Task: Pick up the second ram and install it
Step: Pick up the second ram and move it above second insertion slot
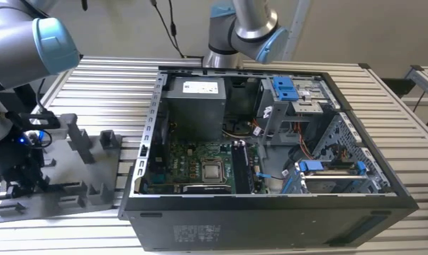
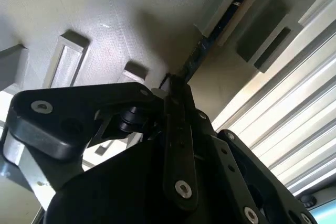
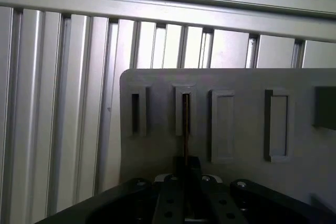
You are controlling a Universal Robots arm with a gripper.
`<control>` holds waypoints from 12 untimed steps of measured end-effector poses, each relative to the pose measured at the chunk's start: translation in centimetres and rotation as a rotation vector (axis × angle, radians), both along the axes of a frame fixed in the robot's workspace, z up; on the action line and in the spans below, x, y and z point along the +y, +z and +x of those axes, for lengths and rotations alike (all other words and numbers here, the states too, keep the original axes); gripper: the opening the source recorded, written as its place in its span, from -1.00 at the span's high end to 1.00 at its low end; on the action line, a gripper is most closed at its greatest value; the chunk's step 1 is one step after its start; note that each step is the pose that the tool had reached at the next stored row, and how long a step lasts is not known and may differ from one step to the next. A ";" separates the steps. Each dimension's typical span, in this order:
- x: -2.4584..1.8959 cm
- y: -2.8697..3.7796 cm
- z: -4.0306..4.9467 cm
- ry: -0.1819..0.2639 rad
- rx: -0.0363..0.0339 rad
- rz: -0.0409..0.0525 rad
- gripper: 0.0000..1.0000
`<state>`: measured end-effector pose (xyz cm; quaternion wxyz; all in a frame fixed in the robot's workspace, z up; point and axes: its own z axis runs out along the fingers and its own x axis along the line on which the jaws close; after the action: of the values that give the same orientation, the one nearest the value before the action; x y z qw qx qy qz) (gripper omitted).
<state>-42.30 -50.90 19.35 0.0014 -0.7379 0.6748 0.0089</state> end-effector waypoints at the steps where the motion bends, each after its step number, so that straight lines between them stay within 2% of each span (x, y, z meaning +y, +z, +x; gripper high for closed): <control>1: 0.00 0.00 0.00 0.000 0.0000 0.0000 0.71; 12: 0.00 0.00 0.00 0.000 0.0000 -0.0001 0.71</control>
<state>-42.30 -50.91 19.35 0.0014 -0.7380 0.6747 0.0089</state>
